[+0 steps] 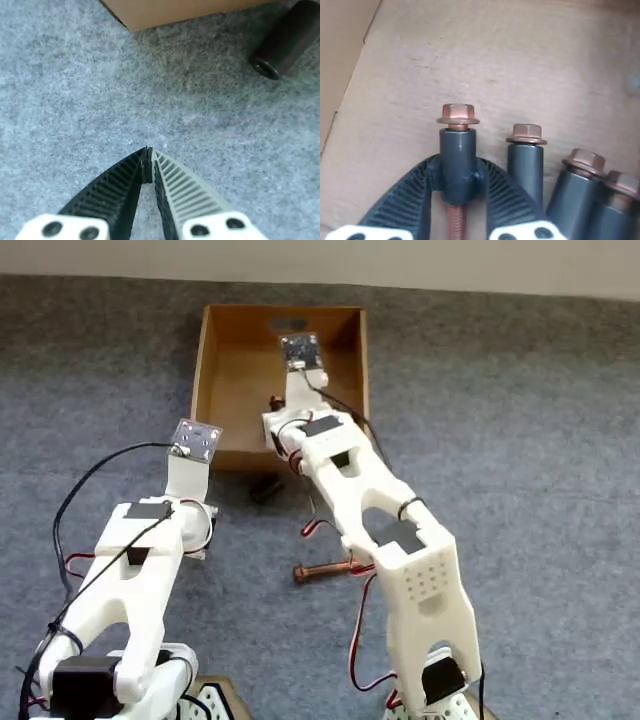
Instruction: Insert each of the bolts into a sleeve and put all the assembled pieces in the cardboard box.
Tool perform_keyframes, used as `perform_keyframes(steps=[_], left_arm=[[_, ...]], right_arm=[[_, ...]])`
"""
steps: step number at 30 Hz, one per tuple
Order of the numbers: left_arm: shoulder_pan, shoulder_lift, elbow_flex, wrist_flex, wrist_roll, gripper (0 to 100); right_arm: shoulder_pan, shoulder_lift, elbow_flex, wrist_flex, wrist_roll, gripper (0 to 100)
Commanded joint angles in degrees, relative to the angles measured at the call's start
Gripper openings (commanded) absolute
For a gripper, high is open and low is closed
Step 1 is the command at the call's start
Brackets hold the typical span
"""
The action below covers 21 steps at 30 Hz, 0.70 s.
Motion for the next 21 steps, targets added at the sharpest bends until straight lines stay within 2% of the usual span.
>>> perform_keyframes(steps=[1,3,8,13,17,21], left_arm=[[-0.1,-0.1,-0.1,-1.0,-0.3,3],[-0.1,-0.1,-0.1,-1.0,-0.3,3],[-0.1,-0.1,-0.1,-1.0,-0.3,3],[-0.1,-0.1,-0.1,-1.1,-0.3,3],[-0.1,-0.1,-0.1,-1.1,-0.3,3],[0.0,-0.1,-0.1,-1.1,-0.3,3]], right_arm=[[1.4,-2.2,-3.1,0.1,-0.4,20.3],[1.5,-2.2,-4.0,0.1,-0.4,25.9],[1.7,-2.2,-11.6,8.0,-0.2,20.7],[2.7,-2.2,-26.8,24.5,-0.2,13.3],[6.4,-2.1,-40.7,37.1,-0.1,5.4],[9.3,-2.0,-52.9,46.8,-0.3,3.4]])
